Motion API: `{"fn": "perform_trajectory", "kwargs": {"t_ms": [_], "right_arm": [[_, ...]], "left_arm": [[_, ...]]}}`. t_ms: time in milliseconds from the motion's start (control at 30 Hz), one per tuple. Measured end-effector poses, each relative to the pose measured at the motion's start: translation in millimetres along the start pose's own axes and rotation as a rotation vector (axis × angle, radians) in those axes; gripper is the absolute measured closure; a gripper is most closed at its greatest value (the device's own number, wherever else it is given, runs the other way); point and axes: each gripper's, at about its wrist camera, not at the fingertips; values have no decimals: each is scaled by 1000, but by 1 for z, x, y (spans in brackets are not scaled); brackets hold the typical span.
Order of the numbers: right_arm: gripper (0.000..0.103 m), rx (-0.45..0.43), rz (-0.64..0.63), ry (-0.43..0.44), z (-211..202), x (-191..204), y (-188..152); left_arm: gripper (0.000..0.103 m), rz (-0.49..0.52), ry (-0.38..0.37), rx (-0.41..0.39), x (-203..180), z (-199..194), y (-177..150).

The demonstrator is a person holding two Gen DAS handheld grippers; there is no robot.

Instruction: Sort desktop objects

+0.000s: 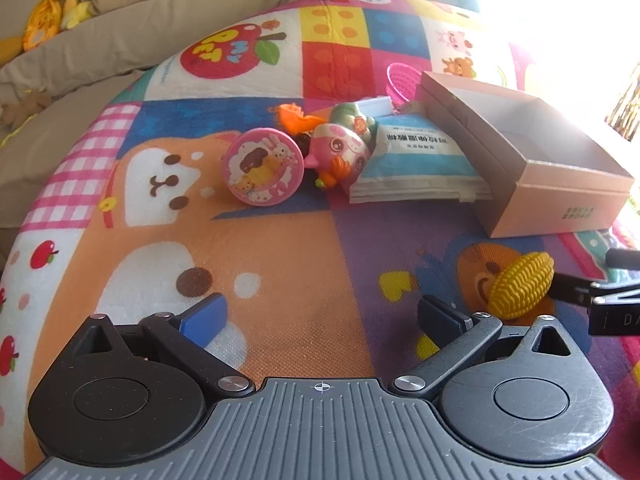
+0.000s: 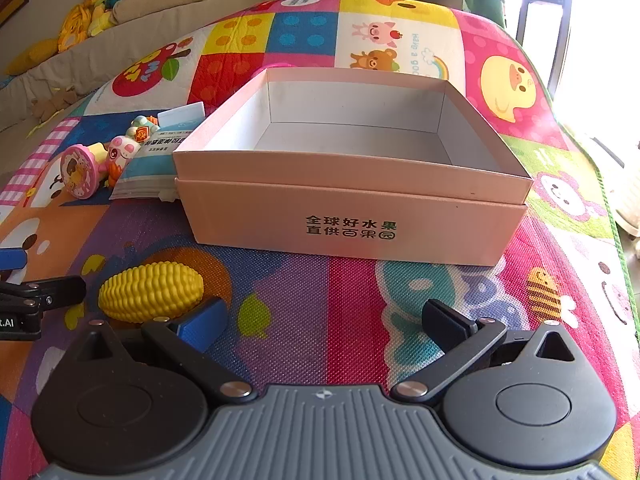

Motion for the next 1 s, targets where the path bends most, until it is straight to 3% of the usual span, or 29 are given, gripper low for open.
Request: {"fn": "perform_trajectory", "kwargs": {"t_ms": [100, 167, 200, 300, 467, 567, 667, 733, 800, 867, 1000], "right_arm": [[0, -5, -11, 74, -8, -6, -3], [0, -61, -15, 182, -22, -9, -10], [0, -90, -39, 191, -29, -7, -10], [0, -201, -89, 124, -46, -1, -3], [0, -275, 18, 52, -62, -31, 48], [0, -221, 10, 102, -63, -36, 101], [0, -82, 3, 220, -42, -27, 165], [0, -8, 3, 235, -19, -12, 206], [0, 54, -40, 219, 12, 11, 244], [0, 97, -109, 145, 47, 37, 269], [0, 227, -167, 22, 114, 63, 292]], "left_arm": [[0, -81, -4, -65, 16, -11, 10], [0, -90, -1, -100, 22, -15, 18], [0, -82, -5, -112, 22, -16, 22], [0, 1, -42, -143, 9, -20, 28], [0, 172, -56, -184, -31, -8, 31], [0, 141, -21, -208, -32, 2, 35], [0, 67, 5, -230, -9, 1, 39], [0, -10, 33, -257, 10, -1, 41], [0, -104, 20, -270, 32, -2, 43], [0, -168, -30, -269, 49, -3, 42], [0, -197, -68, -286, 61, -7, 39]]}}
Point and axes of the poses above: each gripper's, at about its wrist camera, not at the fingertips, and z roughly the way its jaws point, x to its left, y to its top, and after that the axes turned 14 degrees about x, right-handed
